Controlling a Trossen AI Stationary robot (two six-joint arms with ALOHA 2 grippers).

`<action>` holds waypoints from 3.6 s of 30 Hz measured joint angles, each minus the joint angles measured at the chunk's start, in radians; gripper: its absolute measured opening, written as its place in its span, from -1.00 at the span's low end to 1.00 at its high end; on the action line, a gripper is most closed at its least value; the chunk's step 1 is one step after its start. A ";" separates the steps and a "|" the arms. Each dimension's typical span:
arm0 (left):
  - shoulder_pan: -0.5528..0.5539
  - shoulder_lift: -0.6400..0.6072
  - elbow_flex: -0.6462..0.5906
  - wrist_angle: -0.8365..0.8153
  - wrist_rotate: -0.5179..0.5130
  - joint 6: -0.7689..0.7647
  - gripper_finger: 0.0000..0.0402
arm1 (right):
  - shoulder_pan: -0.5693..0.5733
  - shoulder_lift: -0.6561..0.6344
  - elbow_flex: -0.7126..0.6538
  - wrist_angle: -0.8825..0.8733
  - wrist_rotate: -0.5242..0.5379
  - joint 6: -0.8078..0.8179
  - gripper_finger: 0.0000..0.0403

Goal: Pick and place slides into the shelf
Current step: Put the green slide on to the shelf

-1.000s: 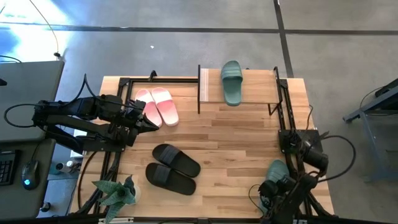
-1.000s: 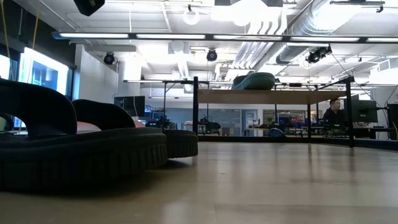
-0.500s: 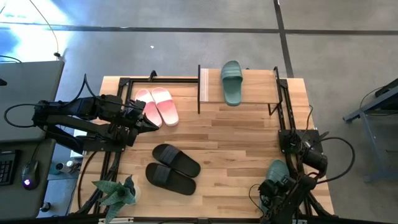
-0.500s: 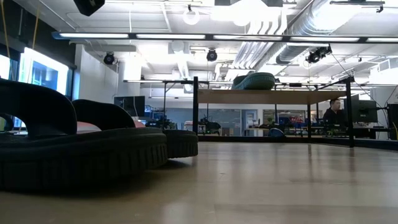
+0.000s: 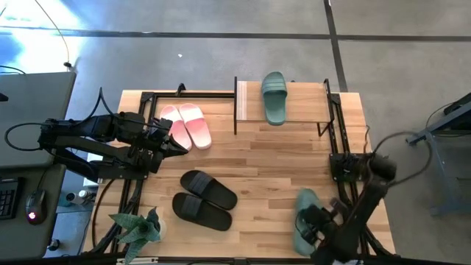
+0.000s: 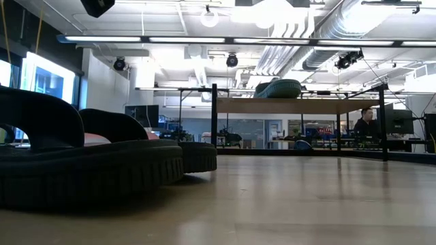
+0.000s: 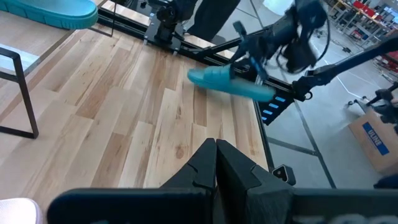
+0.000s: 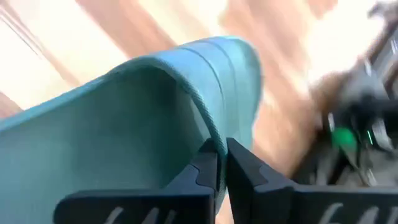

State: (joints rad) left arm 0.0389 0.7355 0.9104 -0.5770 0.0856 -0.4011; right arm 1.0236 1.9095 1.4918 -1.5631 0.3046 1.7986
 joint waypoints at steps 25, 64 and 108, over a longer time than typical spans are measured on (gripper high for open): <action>0.000 0.000 0.000 0.000 0.000 0.000 -1.00 | -0.699 -0.683 0.001 0.227 0.898 -1.076 -1.00; 0.000 0.000 0.000 0.000 0.000 0.000 -1.00 | -1.562 -0.713 -0.335 0.778 0.458 -2.211 -1.00; 0.000 0.000 0.000 0.000 0.000 0.000 -1.00 | -1.620 -0.605 -0.362 0.809 0.349 -2.243 -1.00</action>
State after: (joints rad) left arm 0.0389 0.7355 0.9104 -0.5771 0.0856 -0.4011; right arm -0.5968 1.3048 1.1300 -0.7541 0.6538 -0.4447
